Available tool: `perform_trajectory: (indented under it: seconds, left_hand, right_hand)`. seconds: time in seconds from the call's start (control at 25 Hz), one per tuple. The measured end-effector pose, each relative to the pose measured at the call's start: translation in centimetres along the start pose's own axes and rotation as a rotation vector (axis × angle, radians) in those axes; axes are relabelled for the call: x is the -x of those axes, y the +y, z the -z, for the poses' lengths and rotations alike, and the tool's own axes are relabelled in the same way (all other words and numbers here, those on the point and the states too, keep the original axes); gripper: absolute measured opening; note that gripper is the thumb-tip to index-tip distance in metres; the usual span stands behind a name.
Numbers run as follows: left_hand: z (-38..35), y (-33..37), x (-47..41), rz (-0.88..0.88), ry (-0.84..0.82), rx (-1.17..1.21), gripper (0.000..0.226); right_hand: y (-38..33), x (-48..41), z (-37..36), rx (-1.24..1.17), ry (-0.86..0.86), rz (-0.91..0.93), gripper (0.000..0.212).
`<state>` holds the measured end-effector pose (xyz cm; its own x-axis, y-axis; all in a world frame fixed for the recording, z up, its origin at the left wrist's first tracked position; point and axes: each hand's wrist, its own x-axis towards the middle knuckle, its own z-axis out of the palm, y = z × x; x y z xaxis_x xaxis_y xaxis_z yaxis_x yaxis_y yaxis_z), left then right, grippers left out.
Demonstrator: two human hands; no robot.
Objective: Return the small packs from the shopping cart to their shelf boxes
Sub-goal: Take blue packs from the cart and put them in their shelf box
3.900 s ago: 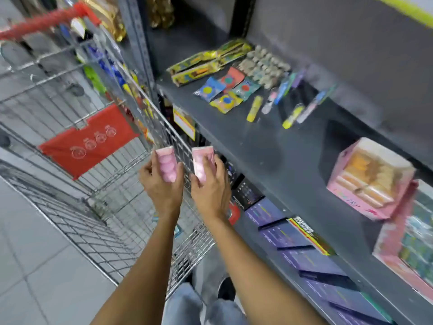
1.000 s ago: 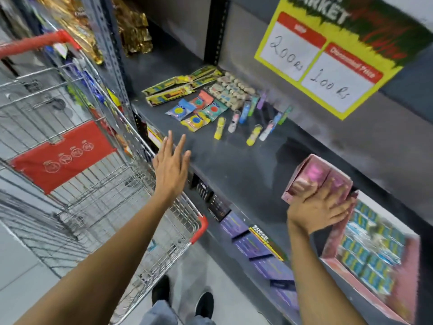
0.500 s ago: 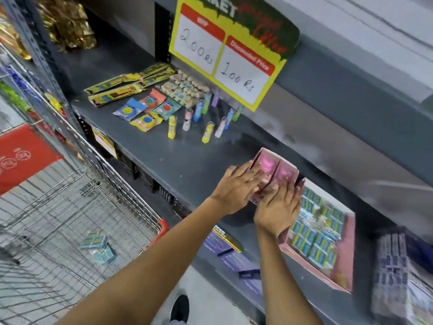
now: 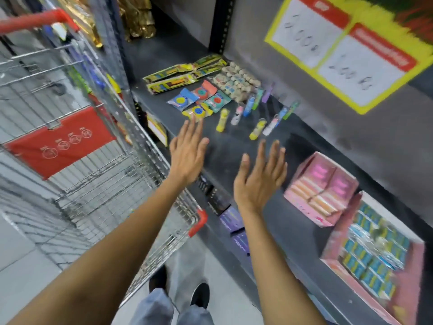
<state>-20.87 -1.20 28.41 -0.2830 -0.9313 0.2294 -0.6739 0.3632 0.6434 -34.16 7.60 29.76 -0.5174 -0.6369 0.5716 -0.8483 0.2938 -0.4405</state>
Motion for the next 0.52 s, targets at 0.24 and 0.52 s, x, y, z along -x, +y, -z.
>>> perform_trajectory:
  seconds: [0.24,0.52]
  left_hand:
    - [5.7,-15.1,5.4,0.347,0.055,-0.137,0.053]
    - [2.1,-25.0,11.4,0.521,-0.154,-0.202,0.056]
  right_hand:
    - [-11.6,6.6,-8.1,-0.236,-0.367,0.376,0.052]
    - [-11.3,17.2,-17.0,-0.124,-0.706,0.301,0.056]
